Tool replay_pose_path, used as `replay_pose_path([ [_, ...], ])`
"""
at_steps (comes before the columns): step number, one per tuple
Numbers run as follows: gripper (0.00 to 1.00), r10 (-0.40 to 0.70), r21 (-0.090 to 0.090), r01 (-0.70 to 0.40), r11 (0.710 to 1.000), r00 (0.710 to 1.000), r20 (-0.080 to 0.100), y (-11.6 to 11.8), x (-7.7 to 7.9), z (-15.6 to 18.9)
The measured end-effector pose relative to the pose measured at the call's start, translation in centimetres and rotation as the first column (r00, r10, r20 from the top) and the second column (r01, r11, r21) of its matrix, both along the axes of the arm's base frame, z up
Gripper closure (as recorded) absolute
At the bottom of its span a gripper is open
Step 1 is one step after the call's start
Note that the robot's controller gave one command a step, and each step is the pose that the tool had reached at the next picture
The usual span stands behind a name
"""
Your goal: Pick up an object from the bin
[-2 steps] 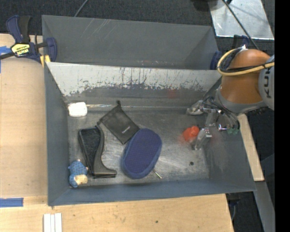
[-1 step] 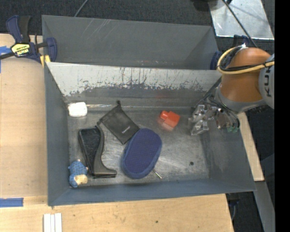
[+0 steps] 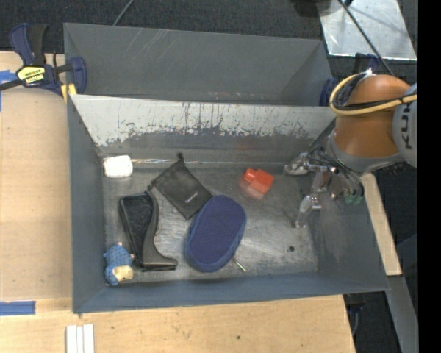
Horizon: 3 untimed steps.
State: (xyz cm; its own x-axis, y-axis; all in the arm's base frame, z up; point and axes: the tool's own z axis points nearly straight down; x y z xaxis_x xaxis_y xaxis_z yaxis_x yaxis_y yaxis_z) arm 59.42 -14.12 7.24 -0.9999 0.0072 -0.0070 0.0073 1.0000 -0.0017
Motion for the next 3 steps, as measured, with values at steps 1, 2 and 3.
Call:
replay_pose_path([
  [1,0.0,0.173,-0.001,-0.173,0.985,0.985,0.0,-0.1,-0.1,0.0],
  [2,0.0,0.147,0.0,-0.147,0.989,0.989,0.003,8.4,0.8,6.8],
  [3,0.0,0.081,0.001,-0.081,0.997,0.997,-0.001,8.8,2.6,1.0],
])
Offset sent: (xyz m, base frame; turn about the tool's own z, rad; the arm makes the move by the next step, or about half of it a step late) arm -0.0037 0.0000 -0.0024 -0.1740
